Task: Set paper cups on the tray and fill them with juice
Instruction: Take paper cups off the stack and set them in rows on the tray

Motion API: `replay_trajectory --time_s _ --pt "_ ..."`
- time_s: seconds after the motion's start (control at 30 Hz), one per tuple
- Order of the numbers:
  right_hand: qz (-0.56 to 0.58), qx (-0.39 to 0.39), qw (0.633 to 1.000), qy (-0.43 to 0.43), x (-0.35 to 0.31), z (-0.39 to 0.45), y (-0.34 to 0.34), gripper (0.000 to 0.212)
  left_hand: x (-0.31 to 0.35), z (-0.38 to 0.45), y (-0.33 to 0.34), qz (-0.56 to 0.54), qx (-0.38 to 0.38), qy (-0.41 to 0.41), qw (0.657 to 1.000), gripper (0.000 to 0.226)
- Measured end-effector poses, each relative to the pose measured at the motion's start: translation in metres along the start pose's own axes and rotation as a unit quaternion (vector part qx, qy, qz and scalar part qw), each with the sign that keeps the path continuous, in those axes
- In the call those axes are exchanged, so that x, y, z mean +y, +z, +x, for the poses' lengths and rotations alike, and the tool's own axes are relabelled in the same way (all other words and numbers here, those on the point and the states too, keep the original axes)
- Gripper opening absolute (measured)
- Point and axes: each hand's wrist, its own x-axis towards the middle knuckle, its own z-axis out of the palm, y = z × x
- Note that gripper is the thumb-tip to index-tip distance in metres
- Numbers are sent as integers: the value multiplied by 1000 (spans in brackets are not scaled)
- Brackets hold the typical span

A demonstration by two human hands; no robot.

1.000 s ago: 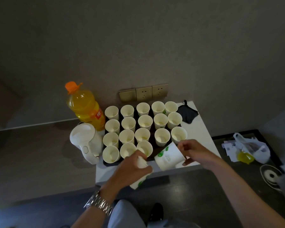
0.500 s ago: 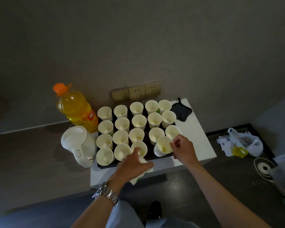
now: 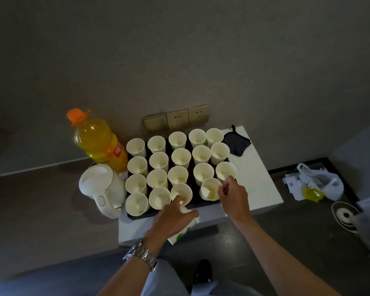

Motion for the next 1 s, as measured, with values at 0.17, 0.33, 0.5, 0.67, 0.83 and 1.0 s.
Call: replay_trajectory --time_s 0.17,0.33,0.5,0.67,0.83,1.0 --pt "-47 -10 998 -31 -3 -2 10 20 -5 -1 -1 2 11 11 1000 69" --pt "-55 5 998 -43 -5 0 14 21 -8 -6 -3 7 14 23 1000 67" --pt "-45 -22 999 -22 0 0 11 35 -9 -11 -4 1 12 24 1000 83" --pt "-57 9 998 5 -4 -8 2 44 -7 -11 -7 -32 -5 66 997 106" --pt "-46 -33 998 -27 -18 -10 -11 35 4 -14 -3 -96 22 137 986 100" --pt "86 -314 945 -28 -36 -24 -30 34 26 -20 3 -98 40 217 970 99"
